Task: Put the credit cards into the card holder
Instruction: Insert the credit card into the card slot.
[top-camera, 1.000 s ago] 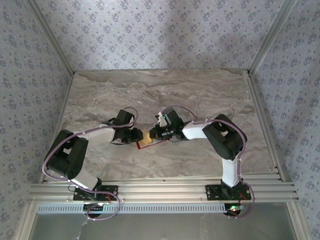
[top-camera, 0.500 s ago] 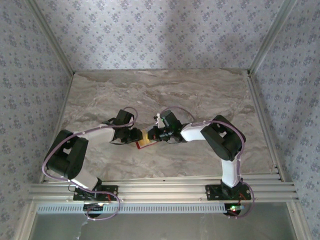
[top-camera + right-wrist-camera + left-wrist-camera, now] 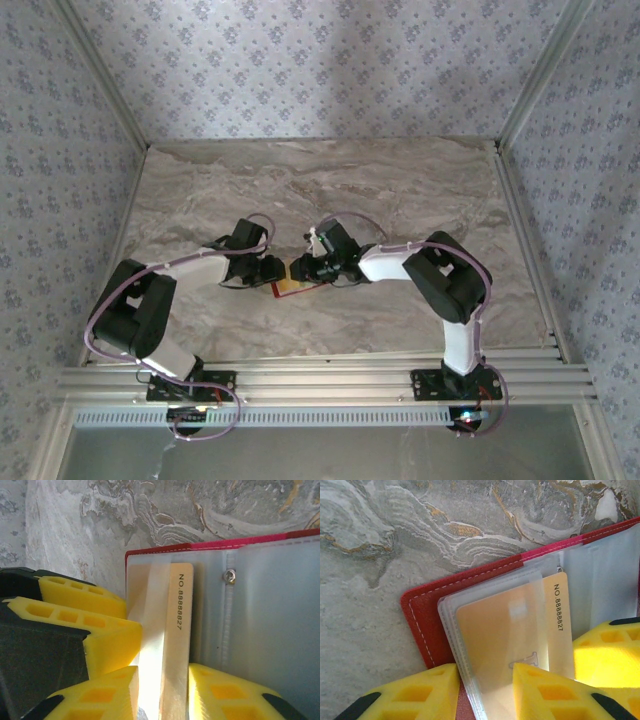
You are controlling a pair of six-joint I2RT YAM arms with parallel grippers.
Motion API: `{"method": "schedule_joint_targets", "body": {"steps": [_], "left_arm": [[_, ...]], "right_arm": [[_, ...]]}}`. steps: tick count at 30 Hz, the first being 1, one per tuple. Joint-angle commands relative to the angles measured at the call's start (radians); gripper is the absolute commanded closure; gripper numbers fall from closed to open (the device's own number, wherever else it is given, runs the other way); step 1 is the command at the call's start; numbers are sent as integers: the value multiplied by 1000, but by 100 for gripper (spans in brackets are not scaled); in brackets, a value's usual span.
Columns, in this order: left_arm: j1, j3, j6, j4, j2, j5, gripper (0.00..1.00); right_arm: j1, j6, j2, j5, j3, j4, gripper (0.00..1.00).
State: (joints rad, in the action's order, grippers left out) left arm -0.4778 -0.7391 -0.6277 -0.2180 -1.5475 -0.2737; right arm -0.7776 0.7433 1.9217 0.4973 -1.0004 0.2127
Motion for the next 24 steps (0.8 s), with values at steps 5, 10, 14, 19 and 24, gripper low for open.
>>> {"method": "schedule_joint_targets", "body": {"steps": [5, 10, 14, 19, 24], "left_arm": [[16, 7, 7, 2, 7, -37, 65], [22, 14, 4, 10, 16, -48, 64], [28, 15, 3, 11, 17, -50, 64], [31, 22, 1, 20, 26, -63, 64], [35, 30, 0, 29, 44, -65, 64]], "right_arm": [[14, -106, -38, 1, -80, -242, 58], [16, -174, -49, -28, -119, -340, 52], [23, -215, -64, -38, -145, -397, 51], [49, -267, -87, -89, -177, -467, 55], [52, -354, -60, -194, -272, -577, 71]]}}
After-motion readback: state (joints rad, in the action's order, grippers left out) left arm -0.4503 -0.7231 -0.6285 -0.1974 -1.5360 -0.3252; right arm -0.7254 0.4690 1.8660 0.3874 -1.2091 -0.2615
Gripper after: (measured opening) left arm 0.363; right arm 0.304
